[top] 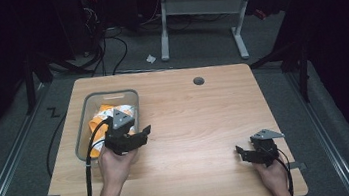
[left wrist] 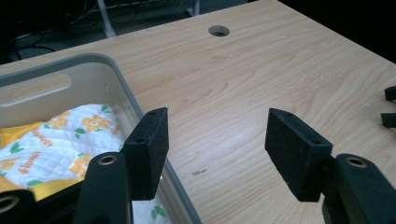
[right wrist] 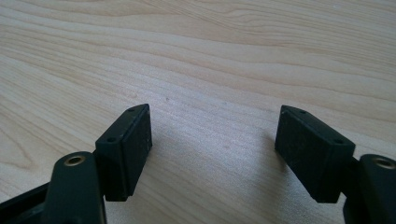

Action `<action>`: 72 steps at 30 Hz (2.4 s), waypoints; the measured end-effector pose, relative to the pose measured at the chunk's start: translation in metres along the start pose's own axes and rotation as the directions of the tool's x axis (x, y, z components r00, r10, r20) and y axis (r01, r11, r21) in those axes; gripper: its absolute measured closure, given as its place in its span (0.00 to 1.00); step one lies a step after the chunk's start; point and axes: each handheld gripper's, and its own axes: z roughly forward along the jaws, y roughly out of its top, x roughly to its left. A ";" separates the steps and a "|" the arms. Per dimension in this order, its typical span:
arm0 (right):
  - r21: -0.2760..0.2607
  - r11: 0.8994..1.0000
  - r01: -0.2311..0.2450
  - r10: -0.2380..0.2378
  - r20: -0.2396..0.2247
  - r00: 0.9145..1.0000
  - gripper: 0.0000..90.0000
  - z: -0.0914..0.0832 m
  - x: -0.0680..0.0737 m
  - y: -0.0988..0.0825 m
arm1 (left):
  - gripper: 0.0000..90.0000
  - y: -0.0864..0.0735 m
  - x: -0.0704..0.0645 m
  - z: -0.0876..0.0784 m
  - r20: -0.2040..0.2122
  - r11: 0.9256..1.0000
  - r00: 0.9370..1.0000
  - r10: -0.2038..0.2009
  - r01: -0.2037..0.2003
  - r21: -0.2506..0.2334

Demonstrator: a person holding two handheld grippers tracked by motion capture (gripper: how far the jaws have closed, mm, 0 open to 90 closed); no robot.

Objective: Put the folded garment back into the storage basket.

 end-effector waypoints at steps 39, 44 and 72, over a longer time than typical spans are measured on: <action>0.000 1.000 -0.001 0.001 0.000 1.000 0.31 0.000 0.000 0.000 | 0.45 -0.007 -0.043 0.015 0.129 1.000 0.992 0.014 -0.014 0.003; 0.000 1.000 -0.001 0.001 0.001 1.000 0.31 0.000 0.000 0.000 | 0.45 -0.012 -0.047 0.019 0.141 1.000 0.990 0.004 -0.004 0.004; 0.000 1.000 -0.001 0.001 0.000 1.000 0.31 0.000 0.000 0.000 | 0.44 -0.045 -0.060 0.048 0.167 0.997 0.985 -0.039 0.028 0.068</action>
